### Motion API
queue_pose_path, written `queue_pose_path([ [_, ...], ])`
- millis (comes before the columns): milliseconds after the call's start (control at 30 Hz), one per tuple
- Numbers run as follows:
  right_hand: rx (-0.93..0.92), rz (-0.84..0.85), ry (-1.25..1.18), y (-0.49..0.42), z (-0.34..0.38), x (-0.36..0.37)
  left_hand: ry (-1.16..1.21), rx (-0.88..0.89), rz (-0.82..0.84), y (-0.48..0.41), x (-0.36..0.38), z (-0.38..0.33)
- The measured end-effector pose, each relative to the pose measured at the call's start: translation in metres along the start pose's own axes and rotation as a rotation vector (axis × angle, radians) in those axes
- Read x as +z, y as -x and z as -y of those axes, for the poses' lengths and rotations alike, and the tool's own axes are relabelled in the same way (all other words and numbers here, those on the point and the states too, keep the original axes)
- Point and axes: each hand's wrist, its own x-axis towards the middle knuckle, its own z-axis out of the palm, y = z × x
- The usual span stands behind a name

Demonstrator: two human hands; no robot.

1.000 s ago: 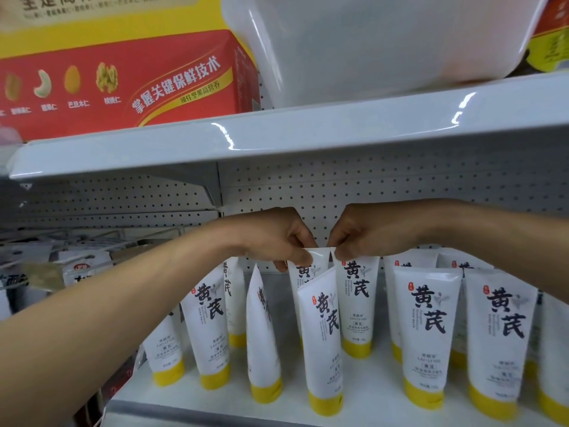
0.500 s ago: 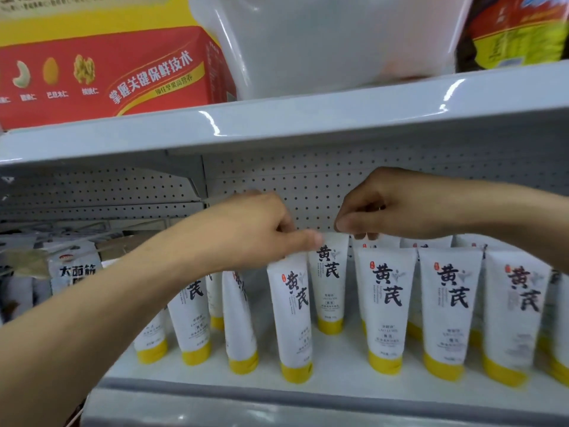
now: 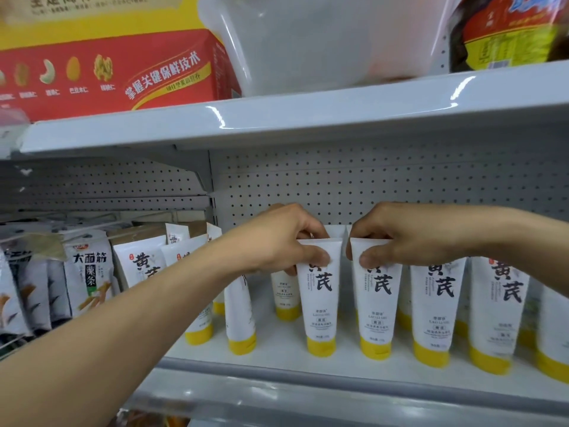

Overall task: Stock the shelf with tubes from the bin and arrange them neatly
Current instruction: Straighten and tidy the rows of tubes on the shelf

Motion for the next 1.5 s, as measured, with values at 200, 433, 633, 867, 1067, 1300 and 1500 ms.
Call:
queue_pose_path([
  [200, 0.026, -0.004, -0.015, 0.002, 0.001, 0.000, 0.056, 0.032, -0.004, -0.008, 0.005, -0.003],
  [433, 0.043, -0.003, -0.045, 0.001, 0.002, 0.000, 0.081, 0.048, 0.041, -0.009, 0.002, 0.000],
  [633, 0.051, -0.014, -0.056, 0.002, 0.002, 0.001, -0.025, 0.055, 0.051, -0.006, -0.001, -0.001],
  [867, 0.000, -0.351, -0.103, 0.015, 0.001, 0.005, -0.012, 0.127, -0.249, 0.027, -0.009, 0.000],
  [1067, -0.035, -0.374, -0.086, 0.021, 0.007, 0.004, 0.002, 0.066, -0.357, 0.057, -0.015, 0.001],
  [1300, -0.111, -0.339, -0.024, 0.009, 0.029, 0.008, -0.274, -0.107, -0.268, 0.066, -0.042, 0.010],
  [1500, -0.060, -0.278, 0.036, 0.003, 0.039, 0.013, -0.417, -0.145, -0.232, 0.065, -0.052, 0.025],
])
